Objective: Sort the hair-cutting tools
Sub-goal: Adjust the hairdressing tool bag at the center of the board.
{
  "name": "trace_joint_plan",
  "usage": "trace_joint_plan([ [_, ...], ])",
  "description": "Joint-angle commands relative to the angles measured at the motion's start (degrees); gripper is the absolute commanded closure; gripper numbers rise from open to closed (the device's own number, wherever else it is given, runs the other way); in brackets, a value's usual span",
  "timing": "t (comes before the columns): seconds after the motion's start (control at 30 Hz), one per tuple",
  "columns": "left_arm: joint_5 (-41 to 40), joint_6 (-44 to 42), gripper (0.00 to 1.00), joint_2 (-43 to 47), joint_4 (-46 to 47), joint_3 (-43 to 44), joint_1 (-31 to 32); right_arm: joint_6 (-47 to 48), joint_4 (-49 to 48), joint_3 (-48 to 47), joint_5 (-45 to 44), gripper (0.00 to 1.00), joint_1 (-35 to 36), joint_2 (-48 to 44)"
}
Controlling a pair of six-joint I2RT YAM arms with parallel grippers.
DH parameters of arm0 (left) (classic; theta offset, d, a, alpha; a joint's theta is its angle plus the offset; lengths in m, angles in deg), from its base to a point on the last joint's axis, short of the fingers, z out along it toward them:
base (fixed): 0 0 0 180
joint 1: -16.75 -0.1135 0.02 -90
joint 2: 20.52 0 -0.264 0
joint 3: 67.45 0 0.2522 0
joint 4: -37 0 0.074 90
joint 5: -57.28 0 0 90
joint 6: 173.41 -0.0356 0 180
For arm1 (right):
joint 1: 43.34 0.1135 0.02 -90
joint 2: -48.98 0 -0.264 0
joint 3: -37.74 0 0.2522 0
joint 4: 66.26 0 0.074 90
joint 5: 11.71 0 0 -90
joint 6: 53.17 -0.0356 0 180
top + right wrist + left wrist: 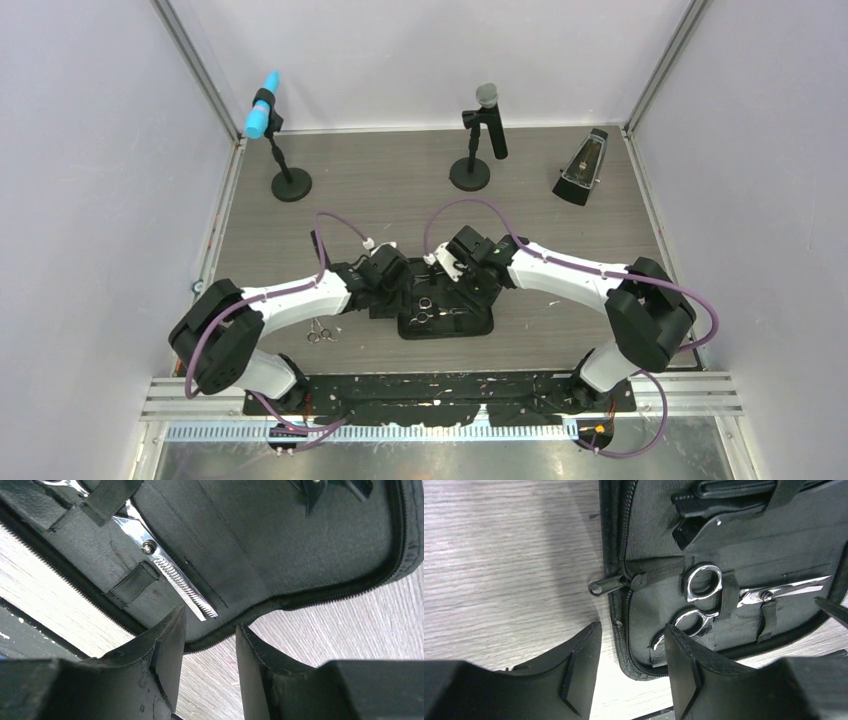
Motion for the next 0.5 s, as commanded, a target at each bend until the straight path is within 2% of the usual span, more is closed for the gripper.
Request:
trace_joint_plan([
  [0.0,2.07,0.53,0.50,-1.05,3.40,-0.27,-1.00,7.69,-3.66,-0.43,3.78,0.52,0.37,0.38],
  [0.3,2.13,0.81,0.54,-2.53,3.96,-0.53,-1.68,12.61,-4.11,0.19,7.74,0.52,0.38,7.31],
  [0.47,3.88,0.82,0.55,-3.07,4.05,-0.54,-1.68,13.42,-3.91,0.35,4.63,0.56,0.37,11.11],
])
